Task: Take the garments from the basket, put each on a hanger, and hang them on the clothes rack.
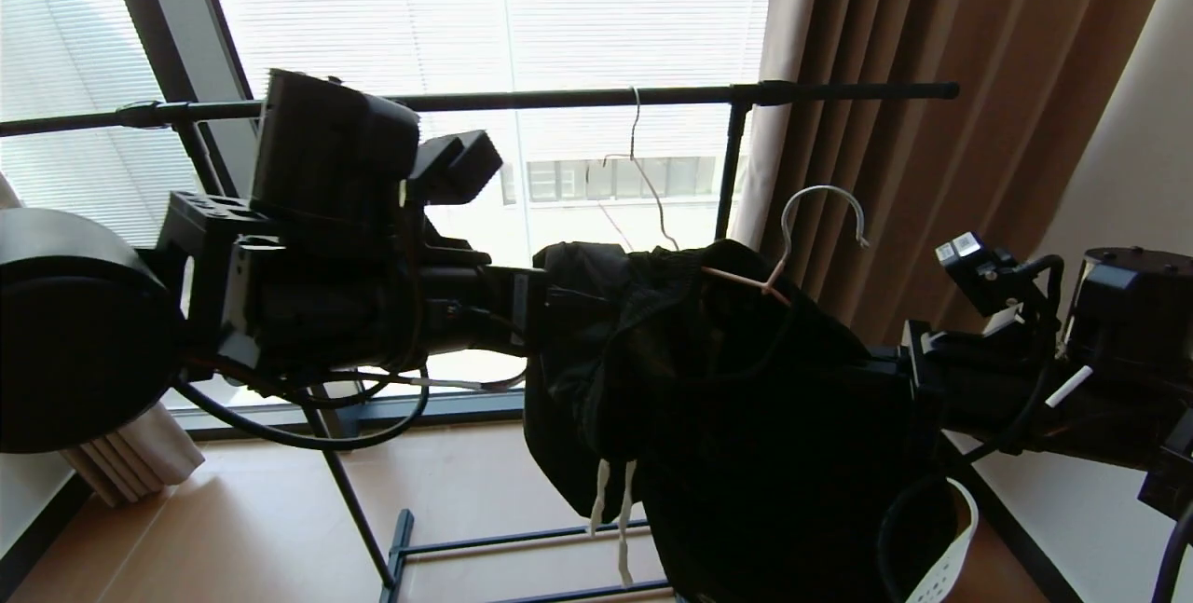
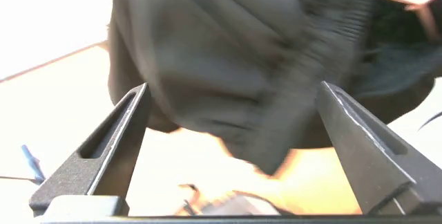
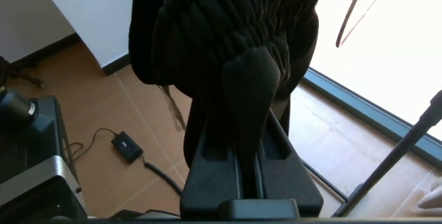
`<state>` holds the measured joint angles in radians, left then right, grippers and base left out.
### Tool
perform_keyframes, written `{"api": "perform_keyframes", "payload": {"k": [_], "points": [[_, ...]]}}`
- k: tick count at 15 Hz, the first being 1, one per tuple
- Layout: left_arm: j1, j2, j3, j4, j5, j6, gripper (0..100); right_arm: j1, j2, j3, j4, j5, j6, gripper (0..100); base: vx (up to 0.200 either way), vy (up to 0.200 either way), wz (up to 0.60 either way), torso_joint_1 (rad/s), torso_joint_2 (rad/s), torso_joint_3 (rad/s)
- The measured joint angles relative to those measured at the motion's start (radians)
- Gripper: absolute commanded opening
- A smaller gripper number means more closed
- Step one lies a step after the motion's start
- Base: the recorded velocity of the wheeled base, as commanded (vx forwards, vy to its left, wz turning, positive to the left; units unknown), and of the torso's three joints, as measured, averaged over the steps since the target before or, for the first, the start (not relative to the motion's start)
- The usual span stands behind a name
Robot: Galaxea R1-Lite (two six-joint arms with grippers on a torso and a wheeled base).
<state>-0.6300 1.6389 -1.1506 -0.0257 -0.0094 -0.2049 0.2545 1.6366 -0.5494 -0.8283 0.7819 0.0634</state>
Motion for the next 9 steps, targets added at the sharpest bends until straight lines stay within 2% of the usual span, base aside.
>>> {"api": "perform_keyframes", "payload": {"k": [1, 4, 7, 9], "points": [[0.036, -0.024, 0.037, -0.041, -0.051, 0.040, 100, -0.005, 0.009, -0.008, 0.001, 0.011, -0.011, 0, 0.000, 0.000, 0.00, 0.000, 0.00, 0.000], [0.160, -0.107, 0.110, -0.092, -0.289, 0.188, 100, -0.001, 0.023, -0.020, 0.003, 0.038, -0.044, 0, 0.000, 0.000, 0.00, 0.000, 0.00, 0.000], [0.313, -0.148, 0.127, -0.097, -0.575, 0.483, 100, 0.044, 0.021, -0.017, 0.007, 0.055, -0.052, 0, 0.000, 0.000, 0.00, 0.000, 0.00, 0.000], [0.380, -0.134, 0.117, -0.100, -0.760, 0.708, 100, 0.099, 0.008, -0.002, 0.012, 0.055, -0.052, 0, 0.000, 0.000, 0.00, 0.000, 0.00, 0.000]]}}
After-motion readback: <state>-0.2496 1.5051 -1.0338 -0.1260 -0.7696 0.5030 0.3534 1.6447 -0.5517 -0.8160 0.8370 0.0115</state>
